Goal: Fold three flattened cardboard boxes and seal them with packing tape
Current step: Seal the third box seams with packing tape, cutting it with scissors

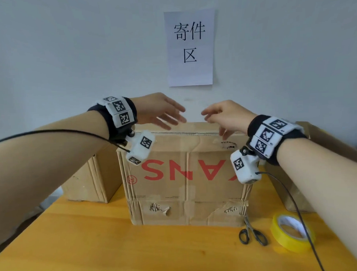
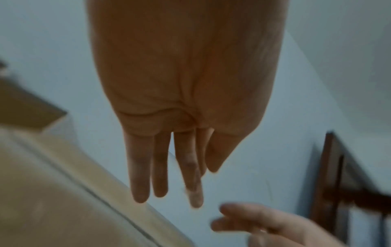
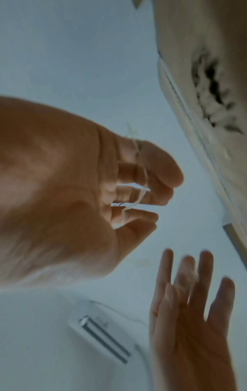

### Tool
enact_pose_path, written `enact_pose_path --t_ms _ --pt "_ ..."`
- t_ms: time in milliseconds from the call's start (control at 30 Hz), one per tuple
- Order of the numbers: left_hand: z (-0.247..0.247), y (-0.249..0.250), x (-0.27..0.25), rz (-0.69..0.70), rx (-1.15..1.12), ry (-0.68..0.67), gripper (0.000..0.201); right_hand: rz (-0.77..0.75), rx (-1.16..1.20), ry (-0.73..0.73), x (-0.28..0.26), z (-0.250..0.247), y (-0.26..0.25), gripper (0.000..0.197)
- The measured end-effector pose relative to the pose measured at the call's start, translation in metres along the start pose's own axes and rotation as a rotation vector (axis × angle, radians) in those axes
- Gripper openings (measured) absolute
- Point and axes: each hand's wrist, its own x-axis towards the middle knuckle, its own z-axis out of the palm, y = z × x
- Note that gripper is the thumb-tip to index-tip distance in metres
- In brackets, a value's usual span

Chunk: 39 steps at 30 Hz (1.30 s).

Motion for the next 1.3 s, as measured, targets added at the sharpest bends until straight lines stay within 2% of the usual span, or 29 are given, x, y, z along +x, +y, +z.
enact_pose_path --t_ms 100,200,300,433,567,633,733,833,900,1000,1133,1233,1300 --pt "0.02 0.004 -0.012 0.083 -0.283 -0.059 0.035 -0.041 0.239 0.004 -0.023 0.002 -0.007 0.029" --pt "0.038 0.007 -0.017 0.121 -0.426 -0.15 0.04 -0.07 0.324 0.041 -0.045 0.007 -0.011 0.026" --pt "0.049 0.013 -0.022 0.115 -0.539 -0.17 0.039 -0.069 0.421 0.143 -0.057 0.006 -0.013 0.021" --pt "0.056 0.02 -0.034 0.122 -0.596 -0.228 0.035 -0.025 0.531 0.181 -0.07 0.002 -0.015 0.022" --pt "0.064 0.024 -0.045 0.145 -0.504 -0.288 0.038 0.044 0.601 0.217 -0.08 0.0 -0.015 0.02" --pt "0.069 0.022 -0.048 0.14 -0.435 -0.248 0.044 0.075 0.571 0.243 -0.088 0.001 -0.014 0.018" --pt "0.072 0.013 -0.057 0.114 -0.327 -0.023 0.042 0.079 0.364 0.305 -0.1 0.0 -0.01 0.016" --pt "0.075 0.002 -0.068 0.166 -0.268 0.062 0.039 0.03 -0.107 0.174 -0.115 0.009 -0.007 0.018" --pt "0.084 0.0 -0.074 0.17 -0.25 0.055 0.041 0.003 -0.246 0.07 -0.122 0.023 -0.006 0.021" --pt "0.109 -0.009 -0.078 0.163 -0.195 -0.009 0.033 -0.025 -0.266 0.03 -0.128 0.045 -0.004 0.021" --pt "0.13 -0.036 -0.078 0.152 -0.309 0.144 0.02 -0.104 -0.142 0.111 -0.136 0.058 0.005 0.029" --pt "0.139 -0.053 -0.081 0.095 -0.415 0.134 0.015 -0.13 -0.006 0.196 -0.141 0.065 0.018 0.027" --pt "0.146 -0.061 -0.083 0.09 -0.462 0.11 0.013 -0.112 0.075 0.195 -0.142 0.07 0.025 0.025"
